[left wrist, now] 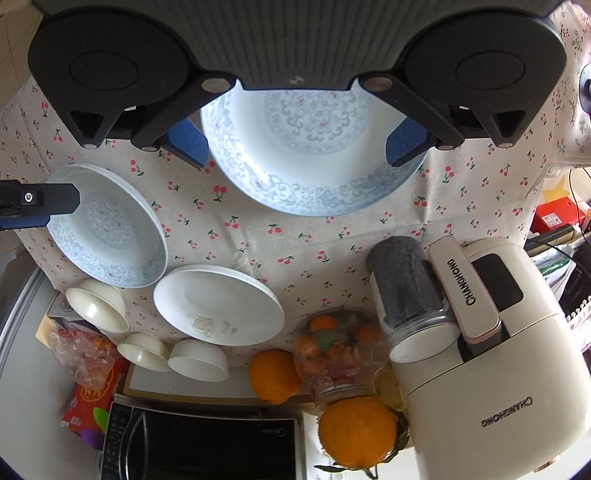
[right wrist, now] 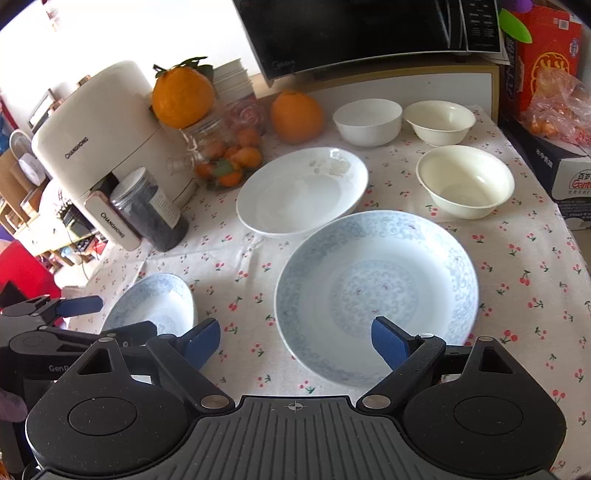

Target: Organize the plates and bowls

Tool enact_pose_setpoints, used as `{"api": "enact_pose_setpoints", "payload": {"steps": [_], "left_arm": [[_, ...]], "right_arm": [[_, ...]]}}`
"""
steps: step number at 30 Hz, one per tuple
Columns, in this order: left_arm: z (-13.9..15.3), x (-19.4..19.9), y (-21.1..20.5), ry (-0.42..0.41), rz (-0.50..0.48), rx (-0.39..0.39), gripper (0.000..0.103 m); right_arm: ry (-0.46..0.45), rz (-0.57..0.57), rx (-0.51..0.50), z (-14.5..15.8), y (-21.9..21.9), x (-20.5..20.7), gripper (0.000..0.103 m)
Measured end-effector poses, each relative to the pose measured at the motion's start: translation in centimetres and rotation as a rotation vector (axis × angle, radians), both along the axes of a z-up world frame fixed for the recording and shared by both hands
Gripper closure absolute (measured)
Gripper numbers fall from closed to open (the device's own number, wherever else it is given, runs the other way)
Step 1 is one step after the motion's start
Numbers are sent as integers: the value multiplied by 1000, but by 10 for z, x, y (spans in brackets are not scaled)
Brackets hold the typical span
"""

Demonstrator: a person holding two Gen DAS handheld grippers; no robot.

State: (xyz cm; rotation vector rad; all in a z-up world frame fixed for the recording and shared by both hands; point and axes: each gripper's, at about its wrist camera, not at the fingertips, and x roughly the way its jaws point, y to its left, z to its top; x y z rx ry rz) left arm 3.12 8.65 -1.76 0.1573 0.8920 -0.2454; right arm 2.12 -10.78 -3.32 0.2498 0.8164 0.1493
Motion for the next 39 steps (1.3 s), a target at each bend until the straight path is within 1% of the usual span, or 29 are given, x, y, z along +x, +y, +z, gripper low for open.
{"api": "enact_pose_setpoints", "payload": {"steps": [6,13,16,19,22,24,25,27,28,29,30,31,35,38,39], "left_arm": [[-8,-1,28,27,38,-25,1],[-16,-1,58,38,80,-49,1],[-19,0,69,54,106,-49,2],[-22,3,81,70,139,-71,5],[-25,4,90,88,162,-91,10],[-29,5,94,111,172,-102,18],[-30,6,95,121,174,-109,20],[-33,6,97,136,178,-126,28],[-34,6,98,144,182,-133,30],[-35,7,100,155,189,-141,34],[-36,7,101,163,195,-148,39],[-36,8,103,168,201,-156,41],[-39,9,109,195,218,-195,54],[-40,9,111,201,224,-199,59],[-40,8,111,200,225,-201,62]], "right_arm": [[11,54,0,-5,23,-3,12],[10,111,13,-12,44,-4,12],[27,136,34,-18,54,-1,12],[33,164,49,-25,67,5,12],[49,183,56,-33,80,11,12],[65,184,59,-39,86,14,12],[70,181,59,-42,89,15,12],[81,177,55,-47,94,19,12],[85,175,53,-50,97,20,12],[89,173,49,-52,99,21,12],[89,171,45,-54,101,21,12],[89,170,43,-55,102,22,12],[90,160,44,-57,105,25,13],[89,152,45,-59,106,28,15],[88,150,42,-59,106,28,17]]}}
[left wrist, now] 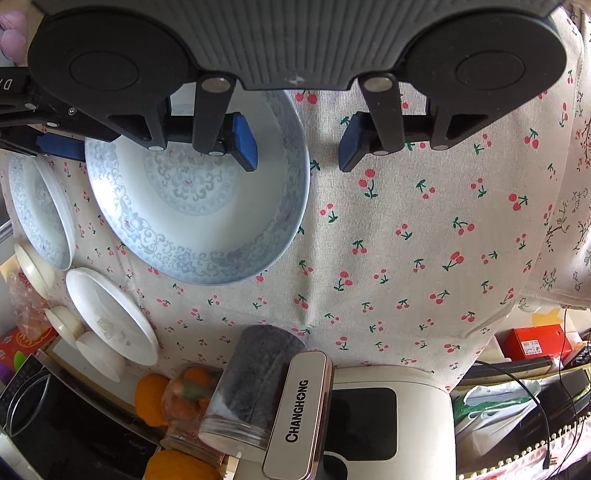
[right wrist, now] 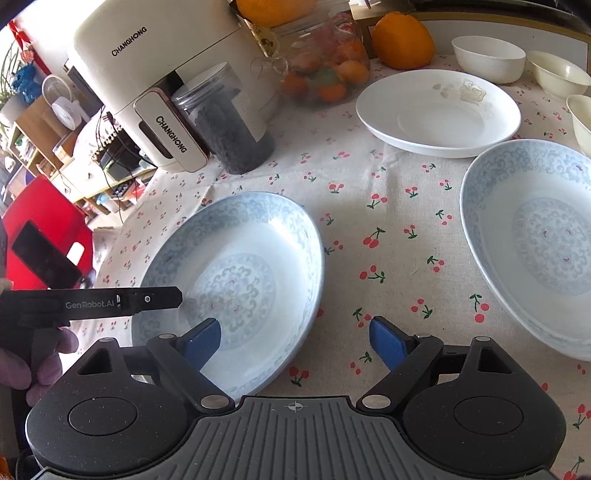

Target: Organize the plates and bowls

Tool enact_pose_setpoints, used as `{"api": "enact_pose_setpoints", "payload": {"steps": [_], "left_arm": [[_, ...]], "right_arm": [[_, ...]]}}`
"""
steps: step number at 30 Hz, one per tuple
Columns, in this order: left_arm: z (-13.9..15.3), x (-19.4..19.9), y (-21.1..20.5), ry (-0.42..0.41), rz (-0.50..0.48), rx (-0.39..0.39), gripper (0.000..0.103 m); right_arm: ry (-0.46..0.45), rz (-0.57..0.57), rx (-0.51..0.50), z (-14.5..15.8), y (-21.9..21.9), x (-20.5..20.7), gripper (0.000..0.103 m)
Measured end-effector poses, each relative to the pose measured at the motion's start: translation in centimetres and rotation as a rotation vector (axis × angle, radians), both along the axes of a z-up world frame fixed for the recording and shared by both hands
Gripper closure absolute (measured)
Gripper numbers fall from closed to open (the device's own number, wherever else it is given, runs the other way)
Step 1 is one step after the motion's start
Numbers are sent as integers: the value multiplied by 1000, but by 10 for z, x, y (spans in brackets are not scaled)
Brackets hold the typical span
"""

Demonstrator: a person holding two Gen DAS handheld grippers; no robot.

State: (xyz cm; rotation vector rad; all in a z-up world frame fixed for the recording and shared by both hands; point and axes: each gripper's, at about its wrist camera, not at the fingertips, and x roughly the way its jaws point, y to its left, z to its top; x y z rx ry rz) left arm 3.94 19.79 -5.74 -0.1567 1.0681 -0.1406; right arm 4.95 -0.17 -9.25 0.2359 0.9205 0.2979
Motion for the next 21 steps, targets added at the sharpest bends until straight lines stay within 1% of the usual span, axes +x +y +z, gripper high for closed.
{"api": "enact_pose_setpoints", "payload": {"steps": [1,3,4,6,7,8,9,12,13,15,21], "left_arm": [[0,-1,1,1,2,-2,64],[-1,2,0,4,4,-10,71],[-1,1,1,5,3,-13,72],[0,1,1,4,0,-21,80],[0,1,1,3,-3,-28,82],[0,1,1,4,-4,-36,85],[0,1,0,3,-3,-36,85],[1,1,0,1,-2,-34,86],[1,0,1,1,-1,-34,86],[1,0,1,1,1,-35,87],[1,1,-1,0,0,-25,87]], "right_arm": [[-3,-1,-3,0,1,1,18],[-9,-5,-9,-1,1,2,27],[-10,-7,-12,-1,1,2,30],[-10,-10,-14,-2,1,4,44],[-11,-11,-14,-2,1,4,48],[-12,-13,-16,-2,1,4,54],[-13,-15,-18,-2,1,5,60],[-12,-12,-16,-3,0,6,73],[-12,-8,-16,-3,0,6,75],[-11,5,-15,-4,1,7,82],[-10,19,-24,-3,3,7,83]]}}
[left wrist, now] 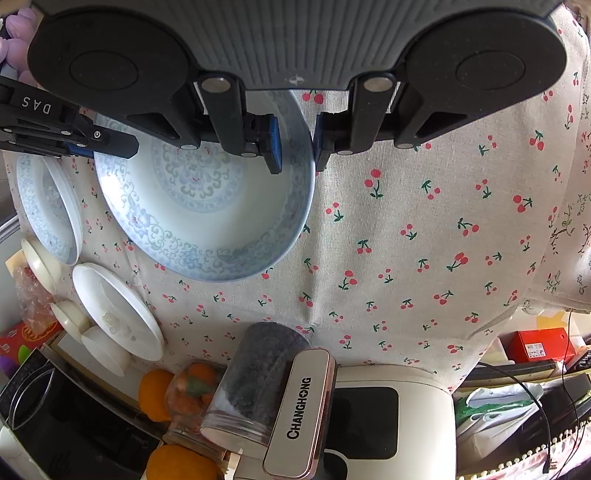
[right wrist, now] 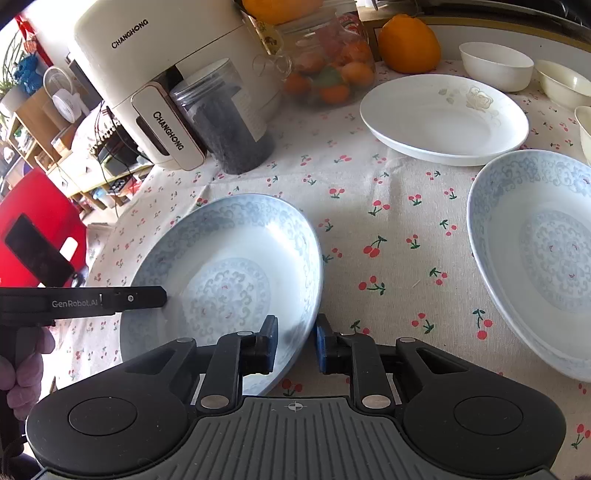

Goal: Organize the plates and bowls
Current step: 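Lift the blue-patterned plate with both tools and carry it over the other blue plate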

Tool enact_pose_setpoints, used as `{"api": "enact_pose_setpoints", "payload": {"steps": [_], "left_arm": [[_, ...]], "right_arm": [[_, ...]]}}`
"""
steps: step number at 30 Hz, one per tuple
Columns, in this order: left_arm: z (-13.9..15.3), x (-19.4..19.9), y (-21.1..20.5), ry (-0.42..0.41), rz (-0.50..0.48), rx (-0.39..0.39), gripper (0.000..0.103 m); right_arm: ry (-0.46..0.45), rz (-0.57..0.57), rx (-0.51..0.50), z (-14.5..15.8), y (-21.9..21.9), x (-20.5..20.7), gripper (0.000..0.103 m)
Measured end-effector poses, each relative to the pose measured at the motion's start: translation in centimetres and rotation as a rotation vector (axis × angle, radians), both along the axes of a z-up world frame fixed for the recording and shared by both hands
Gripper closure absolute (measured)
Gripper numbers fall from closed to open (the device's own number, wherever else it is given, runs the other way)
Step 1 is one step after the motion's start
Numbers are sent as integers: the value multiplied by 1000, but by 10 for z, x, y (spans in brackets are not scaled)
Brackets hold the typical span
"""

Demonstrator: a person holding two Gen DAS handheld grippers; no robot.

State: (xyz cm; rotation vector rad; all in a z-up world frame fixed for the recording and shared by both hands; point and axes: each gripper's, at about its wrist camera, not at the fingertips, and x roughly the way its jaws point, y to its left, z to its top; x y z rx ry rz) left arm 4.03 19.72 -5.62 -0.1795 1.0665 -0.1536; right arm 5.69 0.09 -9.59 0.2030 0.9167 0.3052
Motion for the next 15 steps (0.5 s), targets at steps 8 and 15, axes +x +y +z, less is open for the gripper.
{"api": "enact_pose_setpoints", "payload": {"steps": [8,15], "left_arm": [[1,0,-2,-4,-3,9,88],[6,0,-6,-26,-16,-2,90]], "right_arm": [[1,6,-28,2,1,-1,86],[-10,0,-20,11,-7,-4,86]]}}
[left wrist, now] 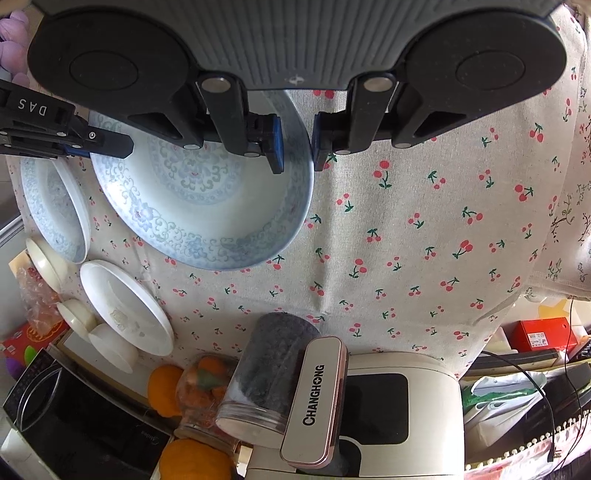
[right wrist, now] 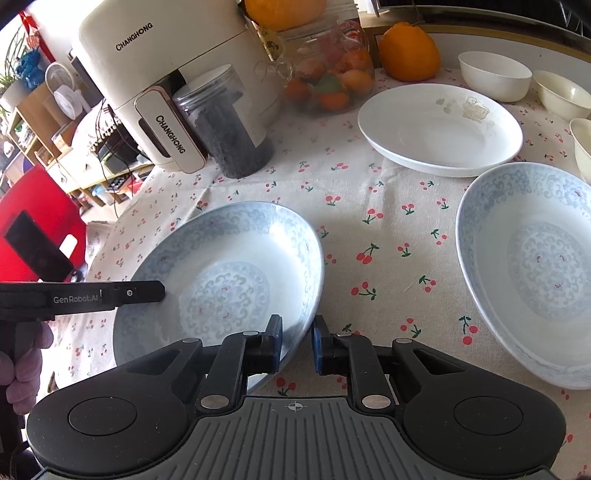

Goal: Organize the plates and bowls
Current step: 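Lift the blue-patterned plate with both tools and carry it over the other blue plate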

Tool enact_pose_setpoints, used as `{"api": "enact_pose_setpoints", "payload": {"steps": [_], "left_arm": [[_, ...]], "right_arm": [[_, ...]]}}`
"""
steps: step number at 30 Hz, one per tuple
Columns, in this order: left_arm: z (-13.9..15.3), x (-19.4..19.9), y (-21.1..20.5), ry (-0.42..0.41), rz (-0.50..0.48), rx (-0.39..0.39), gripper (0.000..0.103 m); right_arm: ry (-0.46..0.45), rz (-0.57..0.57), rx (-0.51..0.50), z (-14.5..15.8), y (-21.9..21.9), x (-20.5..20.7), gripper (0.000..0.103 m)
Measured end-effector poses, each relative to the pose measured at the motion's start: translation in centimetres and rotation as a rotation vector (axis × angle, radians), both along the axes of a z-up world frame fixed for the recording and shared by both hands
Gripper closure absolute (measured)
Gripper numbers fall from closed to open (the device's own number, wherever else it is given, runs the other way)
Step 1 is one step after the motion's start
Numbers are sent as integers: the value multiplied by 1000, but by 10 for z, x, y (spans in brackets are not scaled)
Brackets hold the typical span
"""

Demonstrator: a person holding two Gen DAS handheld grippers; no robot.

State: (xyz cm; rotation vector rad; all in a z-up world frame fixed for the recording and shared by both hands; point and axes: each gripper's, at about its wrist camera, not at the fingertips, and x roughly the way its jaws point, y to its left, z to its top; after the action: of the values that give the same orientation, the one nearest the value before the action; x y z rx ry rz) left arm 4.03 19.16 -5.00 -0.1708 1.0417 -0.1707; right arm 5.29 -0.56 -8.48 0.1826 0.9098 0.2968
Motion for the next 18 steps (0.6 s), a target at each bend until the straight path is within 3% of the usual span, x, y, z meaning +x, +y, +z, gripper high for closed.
{"api": "enact_pose_setpoints", "payload": {"steps": [18], "left_arm": [[17,3,-35,-48,-47,-61,92]], "right_arm": [[-43,-31,34,23,-46,-8,86]]}}
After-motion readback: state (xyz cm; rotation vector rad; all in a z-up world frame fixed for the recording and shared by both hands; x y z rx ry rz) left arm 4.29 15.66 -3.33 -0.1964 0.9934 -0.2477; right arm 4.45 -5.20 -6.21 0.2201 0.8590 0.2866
